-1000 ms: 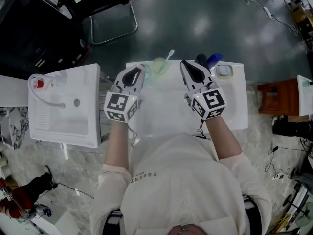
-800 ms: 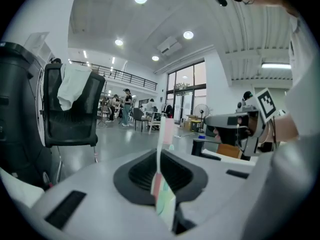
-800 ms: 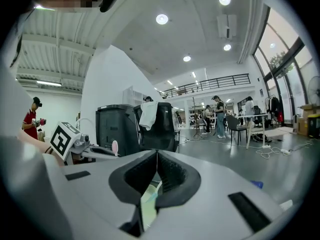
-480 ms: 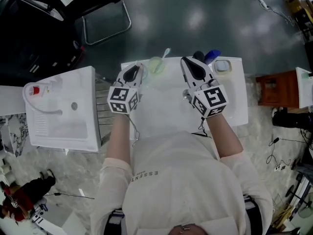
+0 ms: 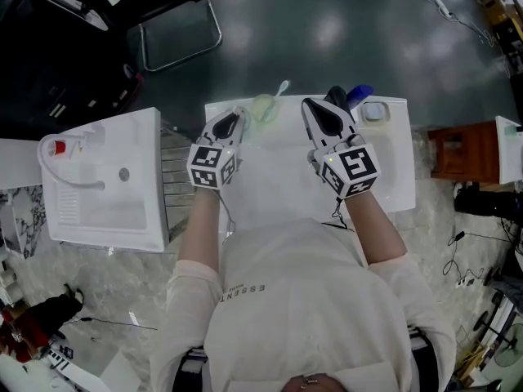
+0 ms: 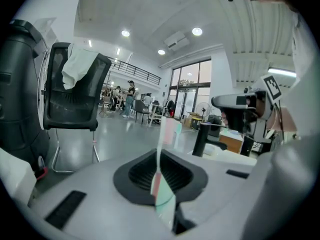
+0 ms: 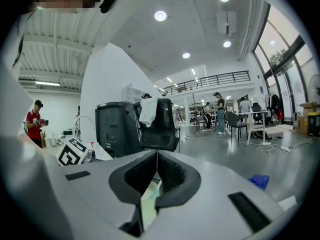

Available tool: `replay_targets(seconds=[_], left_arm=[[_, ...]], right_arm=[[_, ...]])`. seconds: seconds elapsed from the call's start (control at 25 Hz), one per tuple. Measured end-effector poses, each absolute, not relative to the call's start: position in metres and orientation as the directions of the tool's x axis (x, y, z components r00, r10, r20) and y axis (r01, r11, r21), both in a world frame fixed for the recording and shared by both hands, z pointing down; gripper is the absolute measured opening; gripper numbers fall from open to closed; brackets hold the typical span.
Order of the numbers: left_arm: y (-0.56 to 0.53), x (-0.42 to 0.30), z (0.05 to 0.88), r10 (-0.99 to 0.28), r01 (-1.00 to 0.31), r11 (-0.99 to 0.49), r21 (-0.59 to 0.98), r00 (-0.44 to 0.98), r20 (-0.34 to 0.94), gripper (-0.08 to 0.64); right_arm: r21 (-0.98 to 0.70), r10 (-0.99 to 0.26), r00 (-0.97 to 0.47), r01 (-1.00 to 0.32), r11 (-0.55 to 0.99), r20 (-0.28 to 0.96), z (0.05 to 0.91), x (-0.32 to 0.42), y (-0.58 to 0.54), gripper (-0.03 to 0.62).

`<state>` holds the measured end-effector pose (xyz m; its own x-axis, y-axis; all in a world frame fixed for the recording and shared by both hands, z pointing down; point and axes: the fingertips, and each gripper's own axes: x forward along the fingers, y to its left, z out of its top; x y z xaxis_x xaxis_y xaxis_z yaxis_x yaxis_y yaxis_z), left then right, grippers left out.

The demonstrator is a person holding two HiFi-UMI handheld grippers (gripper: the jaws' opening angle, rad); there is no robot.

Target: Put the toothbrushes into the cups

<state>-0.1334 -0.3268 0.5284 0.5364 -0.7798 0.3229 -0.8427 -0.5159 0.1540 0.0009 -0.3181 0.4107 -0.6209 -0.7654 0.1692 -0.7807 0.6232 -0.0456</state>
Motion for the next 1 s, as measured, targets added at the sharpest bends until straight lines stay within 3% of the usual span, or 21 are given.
replay_targets(seconds=[0.6,1.0], left_arm=[[-0.339,-0.163,0.536,-0.838,-0.907,-0.4,0.131,0.42,0.348,0.041],[-0.339,-0.183,0.548,-0.851,-0.934,-0.314,0.172,0.357,0.386,0.098]], right_arm=[[-0.044,-0.761,-0.623,-0.778,0.627,0.183,0.416,-0.002,-0.319,0.018],[-0.067,-0.757,-0.624,-0.779,0.624,0.196,0.423,-0.001,-0.319,0.018]])
